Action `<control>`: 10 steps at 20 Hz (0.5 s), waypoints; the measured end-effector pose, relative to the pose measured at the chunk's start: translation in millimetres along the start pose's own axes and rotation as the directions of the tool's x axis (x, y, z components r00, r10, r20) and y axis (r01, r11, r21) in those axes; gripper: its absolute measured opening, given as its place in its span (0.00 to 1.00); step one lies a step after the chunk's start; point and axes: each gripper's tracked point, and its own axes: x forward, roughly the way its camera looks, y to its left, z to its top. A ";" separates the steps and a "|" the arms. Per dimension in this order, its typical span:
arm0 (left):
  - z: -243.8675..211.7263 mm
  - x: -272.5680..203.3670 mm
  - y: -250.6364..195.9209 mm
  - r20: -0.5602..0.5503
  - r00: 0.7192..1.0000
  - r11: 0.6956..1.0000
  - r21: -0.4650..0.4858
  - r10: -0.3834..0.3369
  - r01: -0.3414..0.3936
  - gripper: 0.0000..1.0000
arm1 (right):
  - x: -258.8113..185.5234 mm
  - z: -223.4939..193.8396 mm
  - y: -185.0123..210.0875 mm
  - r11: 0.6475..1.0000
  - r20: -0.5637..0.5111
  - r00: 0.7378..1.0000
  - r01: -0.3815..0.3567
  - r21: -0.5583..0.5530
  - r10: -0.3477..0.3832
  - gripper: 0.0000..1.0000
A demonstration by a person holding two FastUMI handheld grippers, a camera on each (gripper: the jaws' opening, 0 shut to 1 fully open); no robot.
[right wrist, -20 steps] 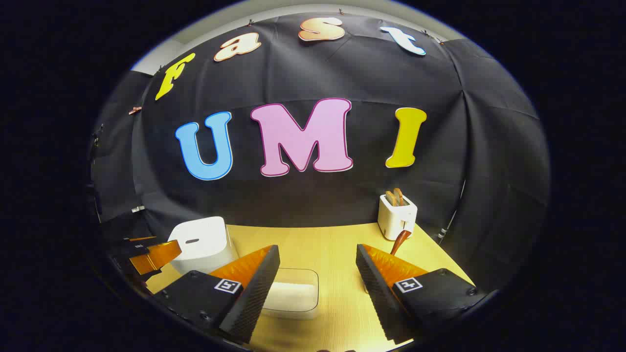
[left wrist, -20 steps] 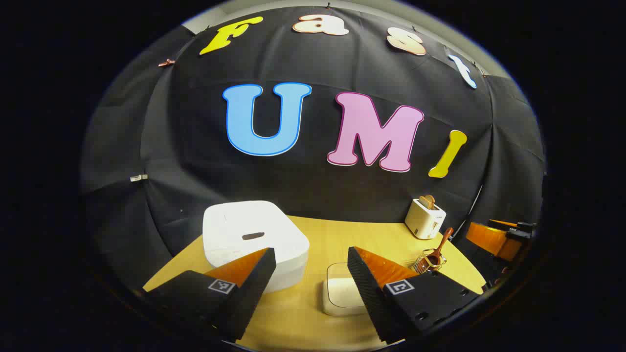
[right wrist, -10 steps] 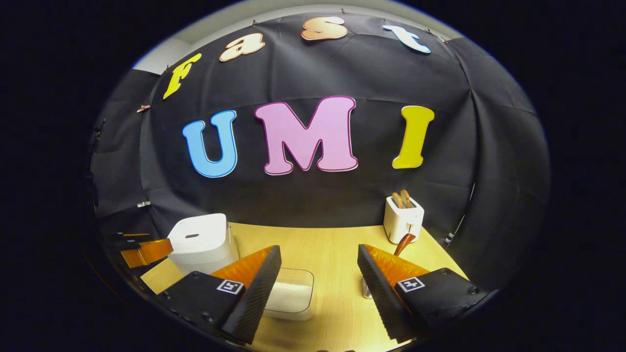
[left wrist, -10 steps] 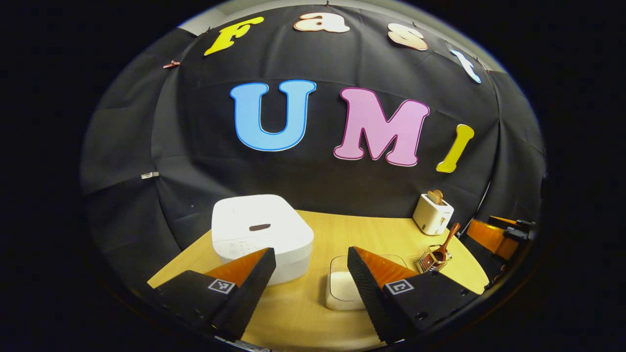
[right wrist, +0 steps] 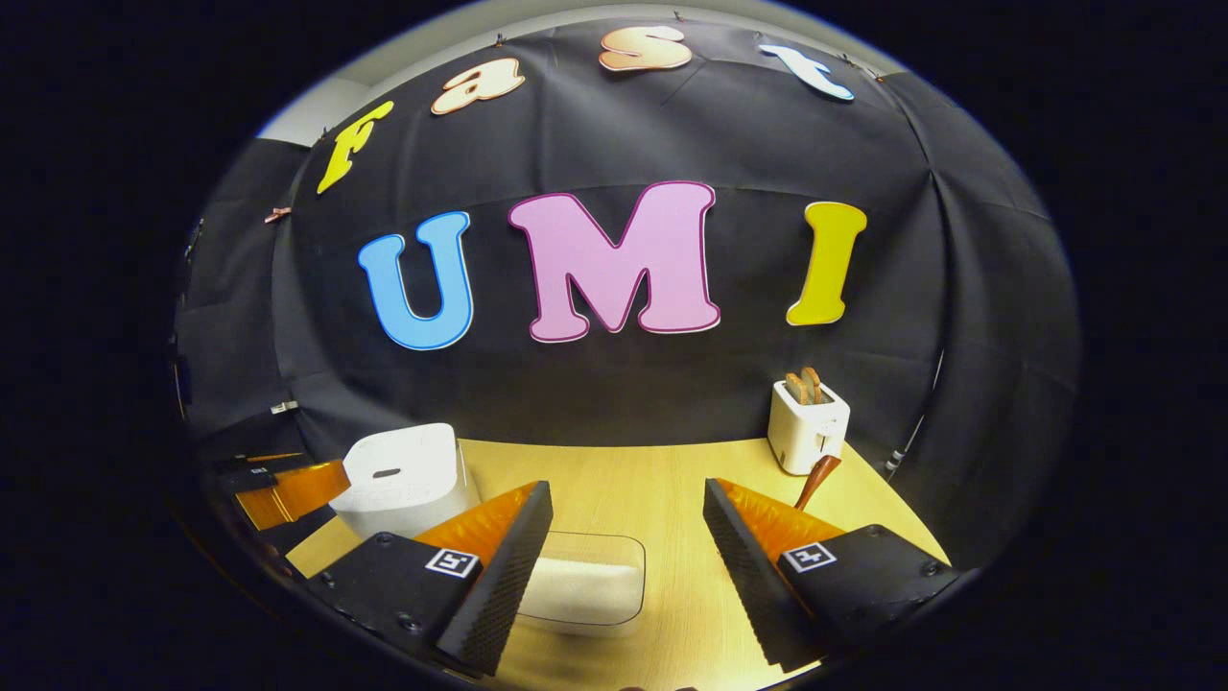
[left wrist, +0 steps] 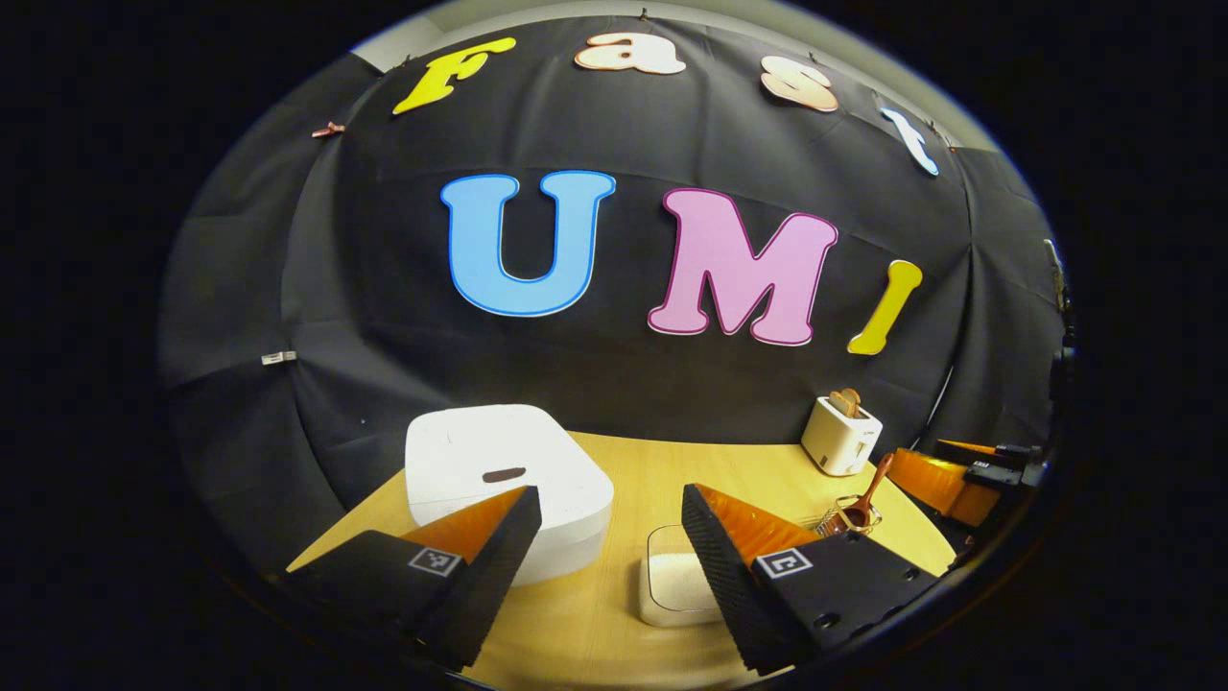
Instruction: Close the left gripper, press the button to open the rice cooker; take a wooden spoon from the chopstick holder with the right hand, scoop a spoonful of rice and pour it into the rice cooker, then put the wooden spoon back into the chopstick holder.
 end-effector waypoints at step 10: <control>28.6 35.5 33.8 0.036 0.999 0.999 -0.035 -0.027 0.029 0.74 | -5.7 -0.6 -20.2 0.994 0.004 0.994 0.107 0.015 -0.107 0.98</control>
